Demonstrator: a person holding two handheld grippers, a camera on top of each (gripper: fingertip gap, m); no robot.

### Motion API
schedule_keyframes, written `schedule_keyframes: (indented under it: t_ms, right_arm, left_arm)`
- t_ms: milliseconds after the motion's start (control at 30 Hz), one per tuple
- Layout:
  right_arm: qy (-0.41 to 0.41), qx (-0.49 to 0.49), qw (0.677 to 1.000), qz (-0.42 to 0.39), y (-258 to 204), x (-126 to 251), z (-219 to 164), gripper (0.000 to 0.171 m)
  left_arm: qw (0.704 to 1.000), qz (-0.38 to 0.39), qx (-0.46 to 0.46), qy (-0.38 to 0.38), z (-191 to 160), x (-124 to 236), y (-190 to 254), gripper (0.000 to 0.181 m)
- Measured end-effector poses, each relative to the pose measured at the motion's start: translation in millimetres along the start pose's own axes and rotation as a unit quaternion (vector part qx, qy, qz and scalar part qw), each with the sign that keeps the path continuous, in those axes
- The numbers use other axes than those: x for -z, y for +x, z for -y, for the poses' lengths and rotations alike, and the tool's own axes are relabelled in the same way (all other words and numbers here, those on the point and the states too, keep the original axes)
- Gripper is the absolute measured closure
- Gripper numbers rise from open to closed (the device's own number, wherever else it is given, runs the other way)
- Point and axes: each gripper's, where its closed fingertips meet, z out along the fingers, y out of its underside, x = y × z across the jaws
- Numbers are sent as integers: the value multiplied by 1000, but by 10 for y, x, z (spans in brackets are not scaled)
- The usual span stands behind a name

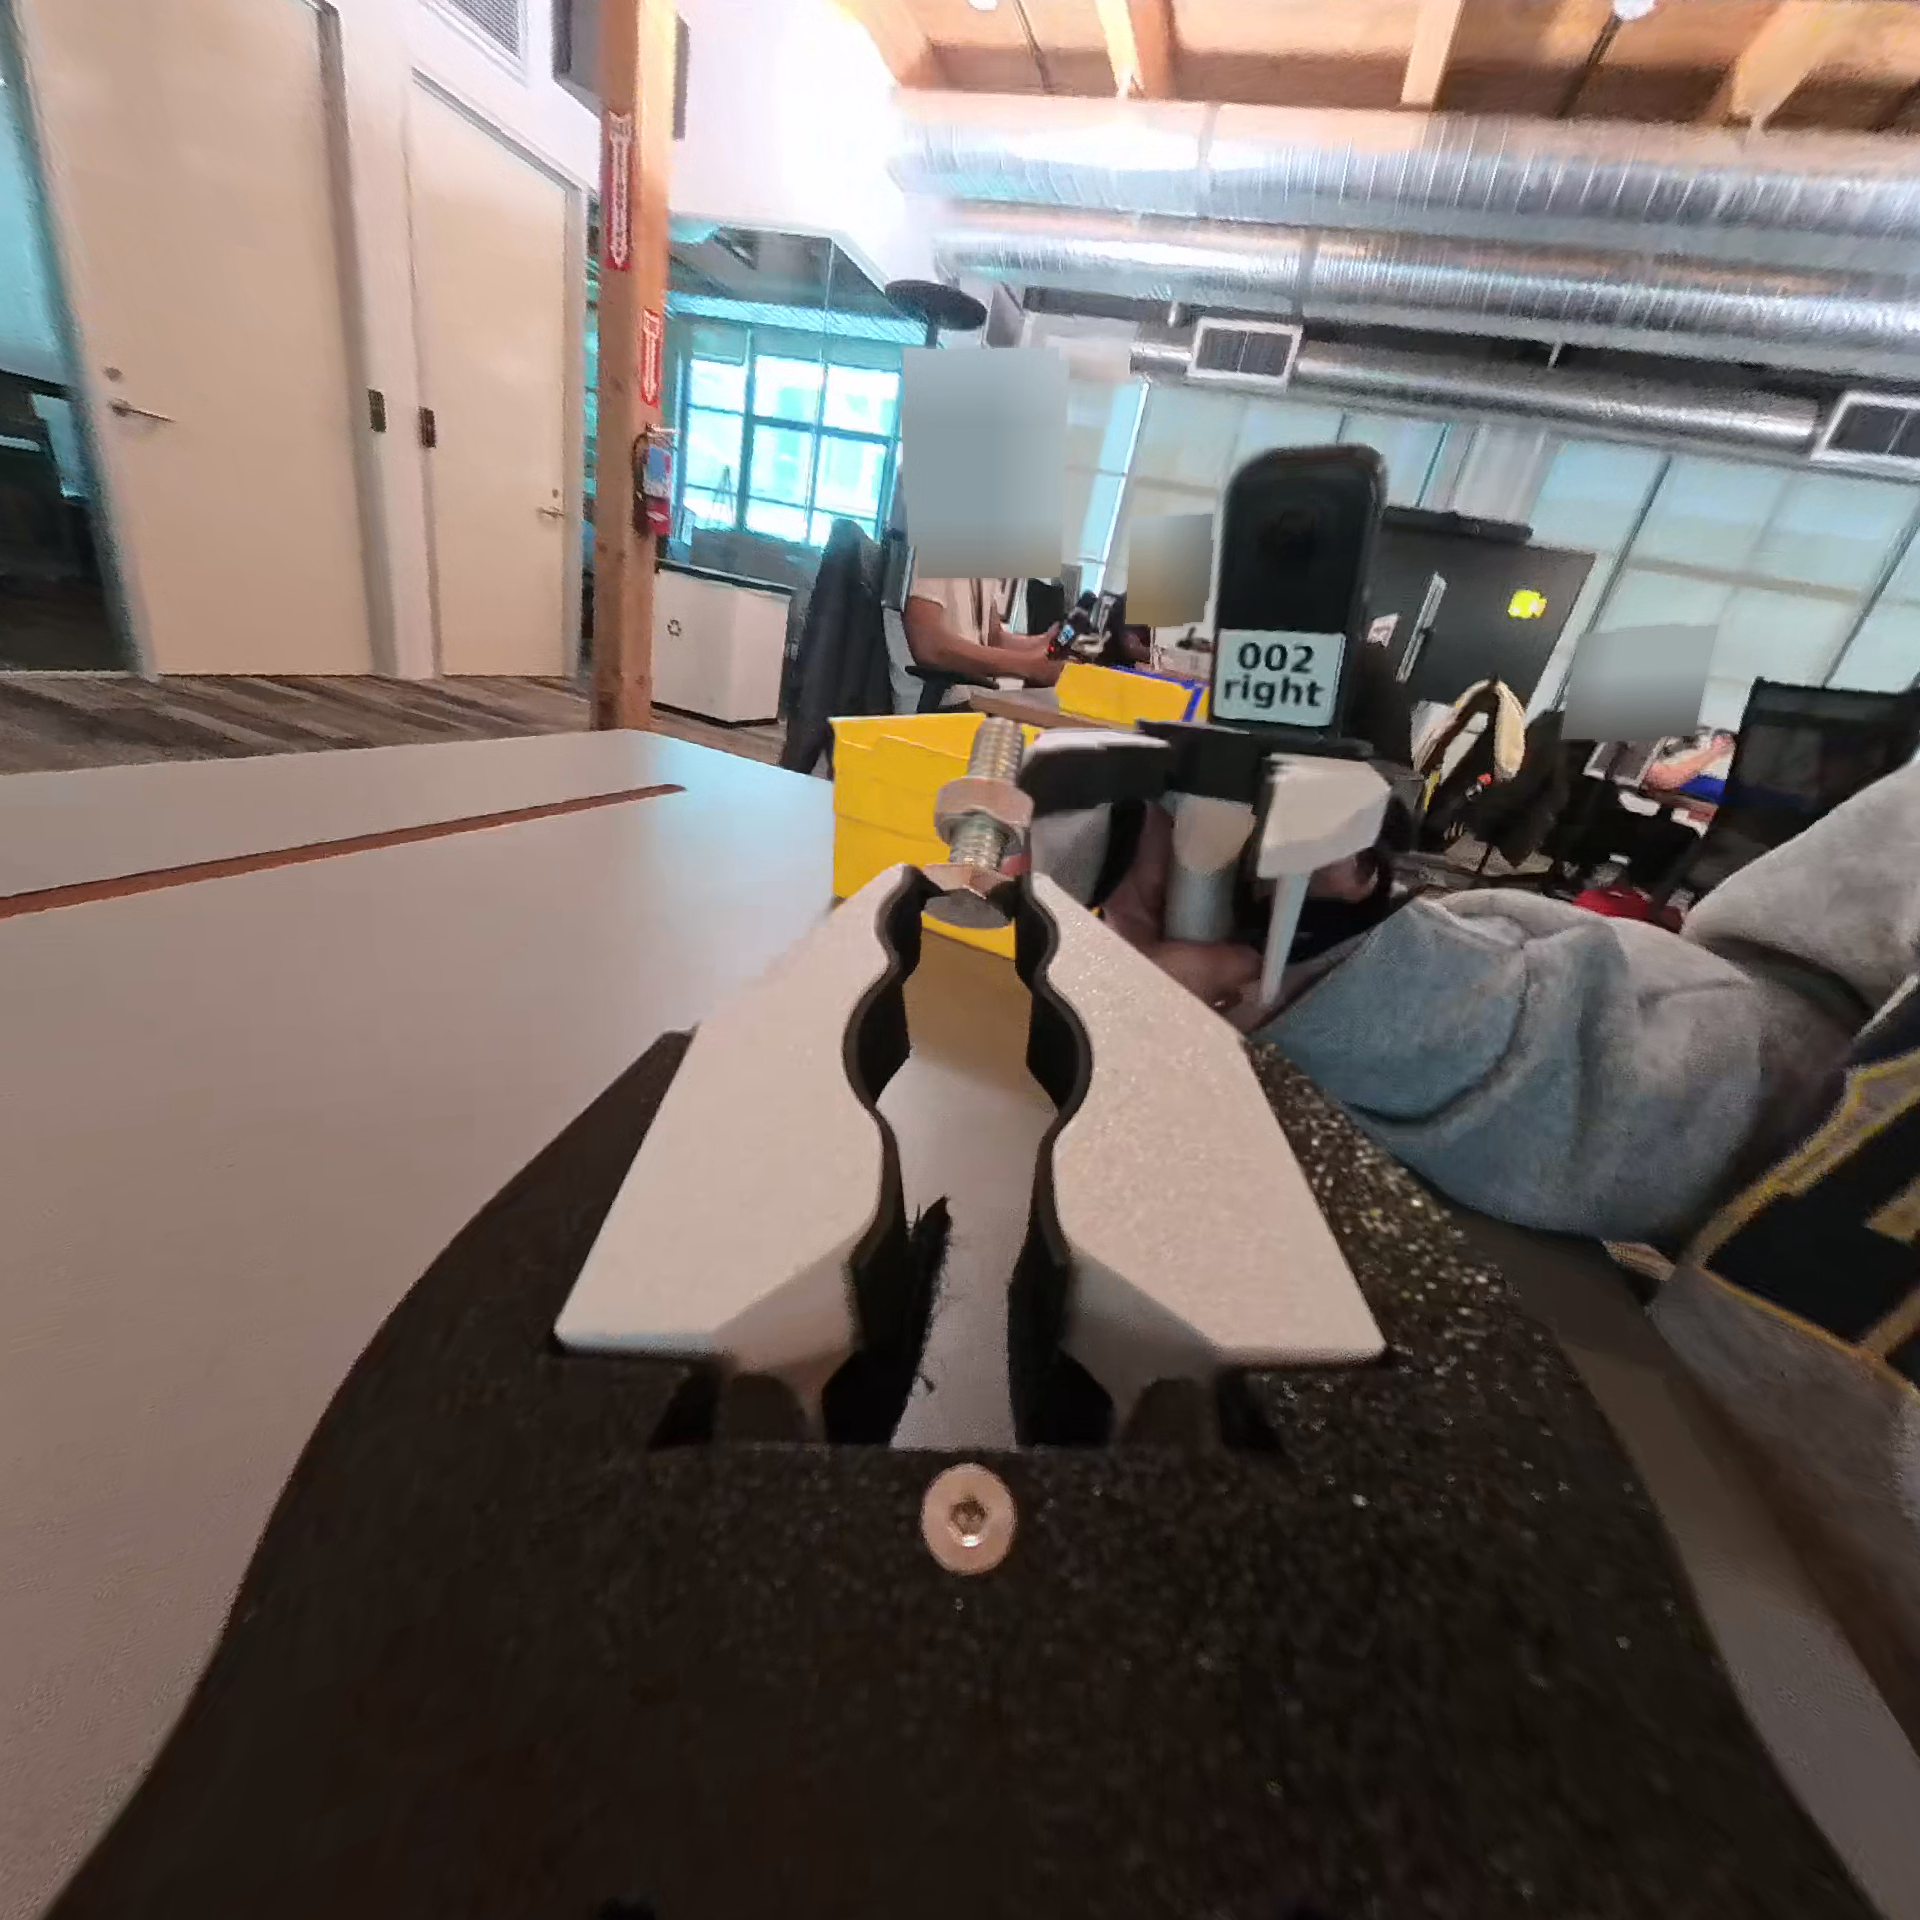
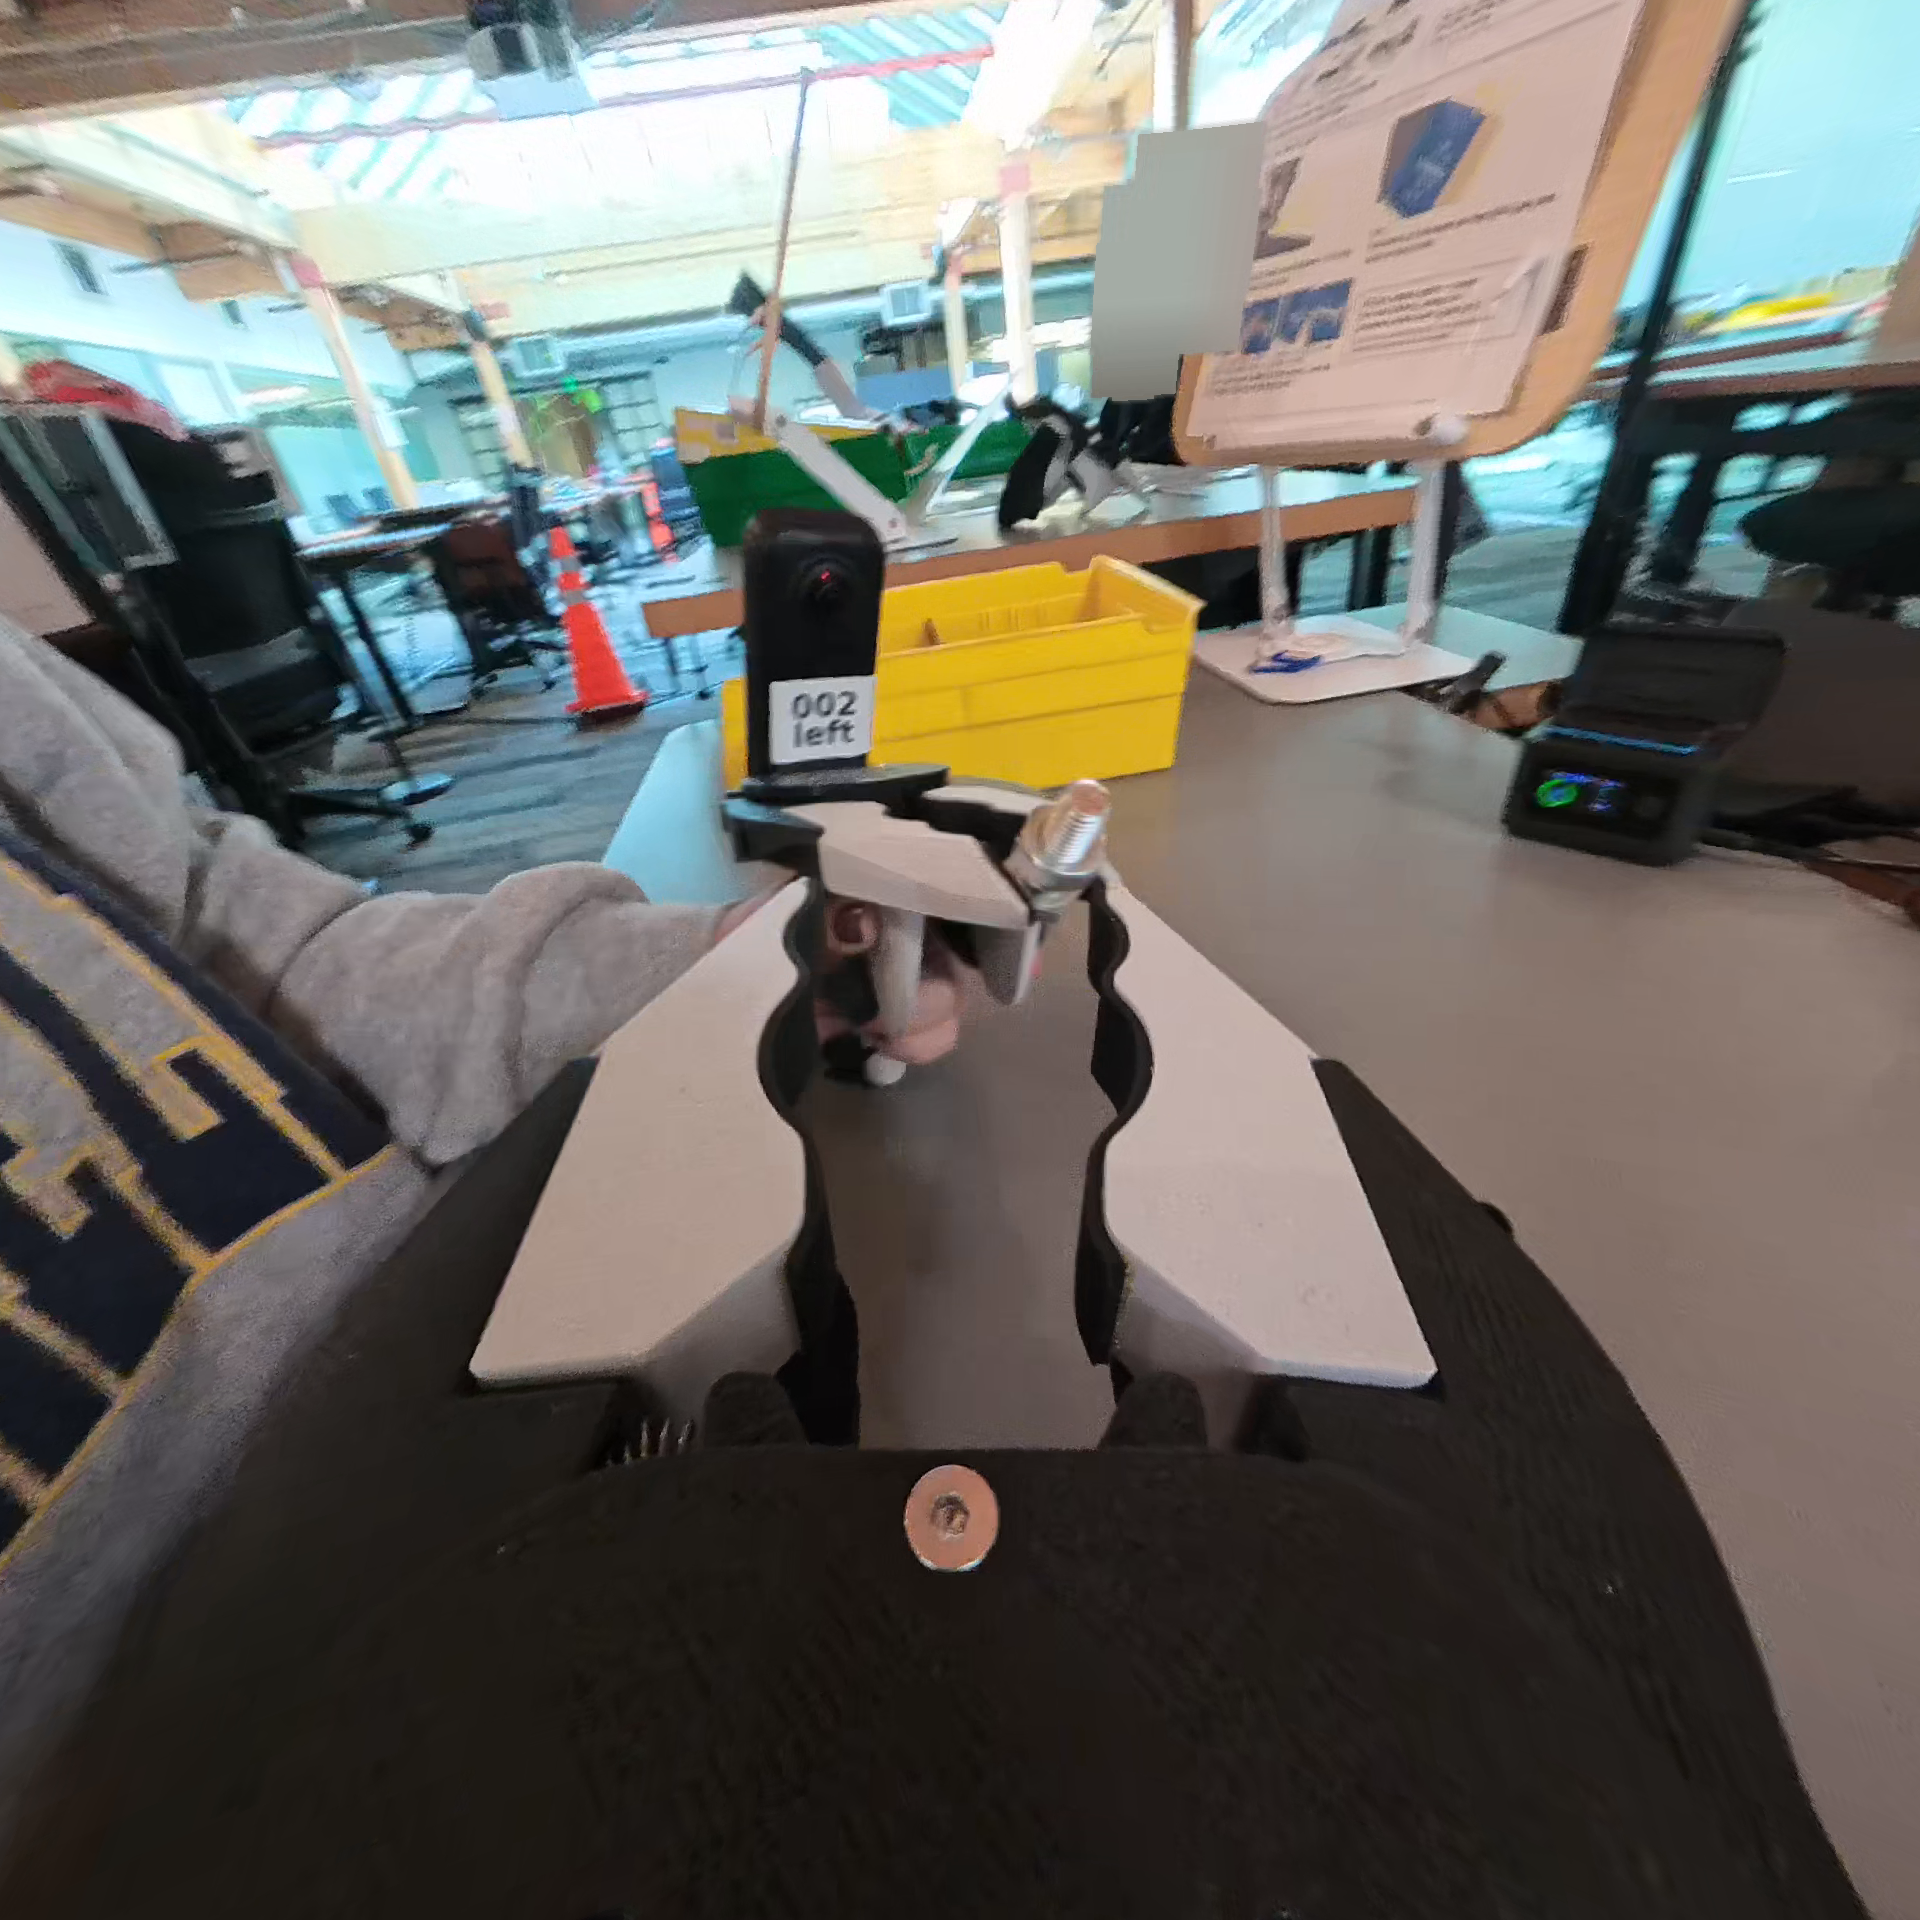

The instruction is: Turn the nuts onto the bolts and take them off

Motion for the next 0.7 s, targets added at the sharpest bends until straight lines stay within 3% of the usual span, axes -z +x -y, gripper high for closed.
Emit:
schedule_keyframes:
  t_ms: [133, 233, 400, 467, 600, 700]
  right_arm:
    - [45, -18, 998, -30, 102, -73, 136, 130]
    - [60, -29, 997, -28, 111, -65, 164, 160]
    - [56, -57, 996, -34, 114, -2, 194, 165]
    - [57, -49, 996, -53, 74, 131, 349, 164]
    - [-6, 29, 984, -175, 215, 920, 797, 164]
    - [-201, 24, 920, -336, 606, 1905, 589, 164]
  left_arm:
    - [999, -28, -18, -14, -50, -57, 135, 166]
    - [999, -37, -16, -12, -52, -69, 166, 166]
    - [999, -39, -7, 13, -2, -95, 212, 165]
    - [999, 0, -33, 18, 21, -83, 130, 141]
    - [995, 63, -74, 34, 113, -2, -16, 125]
    - [989, 111, -94, 14, 75, 0, -141, 109]
